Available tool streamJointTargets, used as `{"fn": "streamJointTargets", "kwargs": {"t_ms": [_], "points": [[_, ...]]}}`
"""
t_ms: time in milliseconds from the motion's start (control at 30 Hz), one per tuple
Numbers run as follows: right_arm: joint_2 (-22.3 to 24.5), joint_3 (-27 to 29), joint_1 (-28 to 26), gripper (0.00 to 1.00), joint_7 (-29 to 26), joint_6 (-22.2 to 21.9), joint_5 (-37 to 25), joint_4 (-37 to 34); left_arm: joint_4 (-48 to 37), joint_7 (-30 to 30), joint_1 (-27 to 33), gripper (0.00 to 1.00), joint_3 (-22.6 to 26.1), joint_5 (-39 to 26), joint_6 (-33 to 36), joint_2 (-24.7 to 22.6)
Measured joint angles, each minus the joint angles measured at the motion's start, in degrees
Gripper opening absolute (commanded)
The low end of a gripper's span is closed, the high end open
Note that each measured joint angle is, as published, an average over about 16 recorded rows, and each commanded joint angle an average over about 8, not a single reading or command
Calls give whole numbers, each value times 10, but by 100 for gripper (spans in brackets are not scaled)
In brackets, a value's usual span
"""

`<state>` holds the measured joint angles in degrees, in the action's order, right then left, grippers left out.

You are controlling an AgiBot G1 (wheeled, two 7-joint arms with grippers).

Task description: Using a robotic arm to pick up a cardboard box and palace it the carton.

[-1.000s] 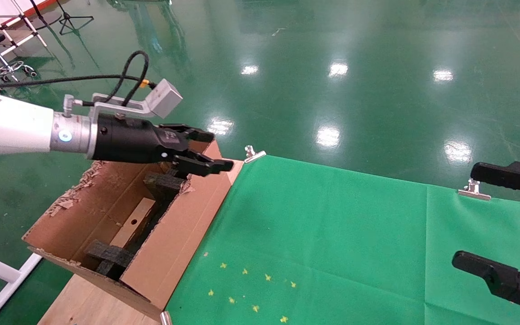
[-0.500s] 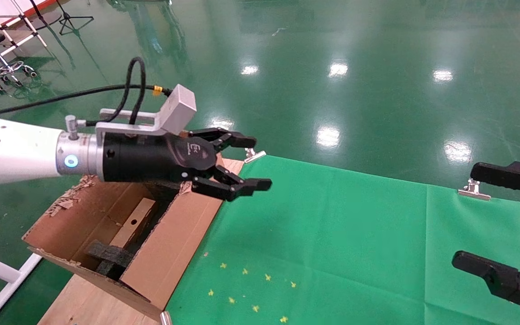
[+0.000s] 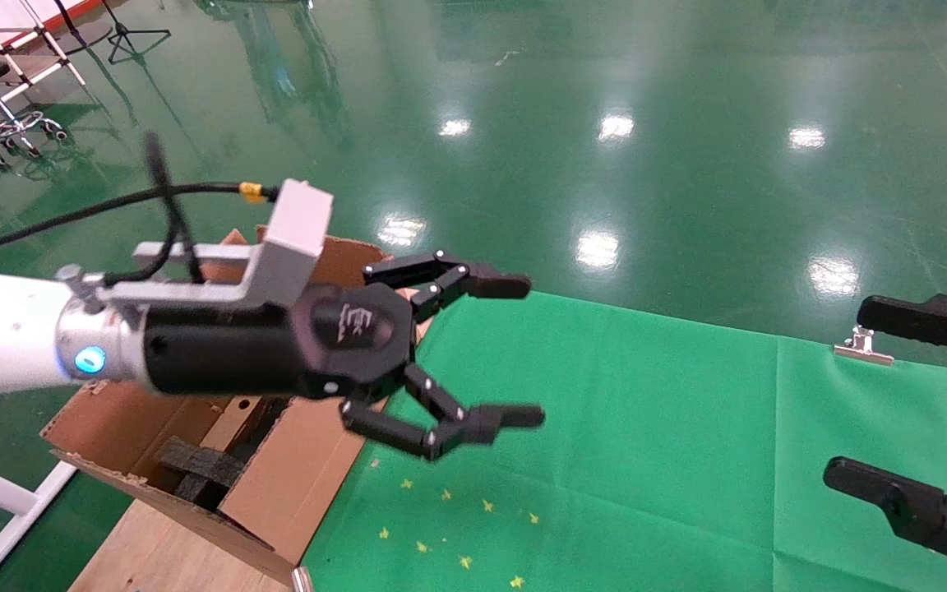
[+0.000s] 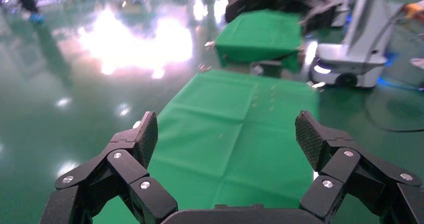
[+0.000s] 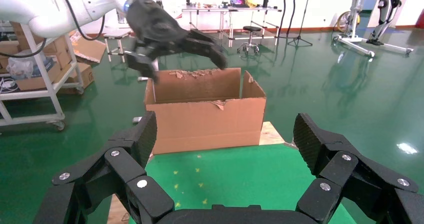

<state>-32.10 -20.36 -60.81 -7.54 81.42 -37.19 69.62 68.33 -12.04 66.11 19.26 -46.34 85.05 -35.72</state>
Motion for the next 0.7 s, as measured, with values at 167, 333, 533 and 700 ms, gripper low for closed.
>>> {"fn": "streamJointTargets", "kwargs": {"t_ms": [167, 333, 533, 700], "points": [[0, 0, 0, 100, 0, 0, 0, 0, 40, 9, -35, 100, -25, 34, 5, 5], [0, 0, 0, 100, 0, 0, 0, 0, 61, 14, -53, 100, -38, 53, 8, 8], [0, 0, 0, 100, 0, 0, 0, 0, 66, 15, -58, 100, -41, 58, 9, 9], [0, 0, 0, 100, 0, 0, 0, 0, 61, 15, -54, 100, -38, 54, 8, 9]]}}
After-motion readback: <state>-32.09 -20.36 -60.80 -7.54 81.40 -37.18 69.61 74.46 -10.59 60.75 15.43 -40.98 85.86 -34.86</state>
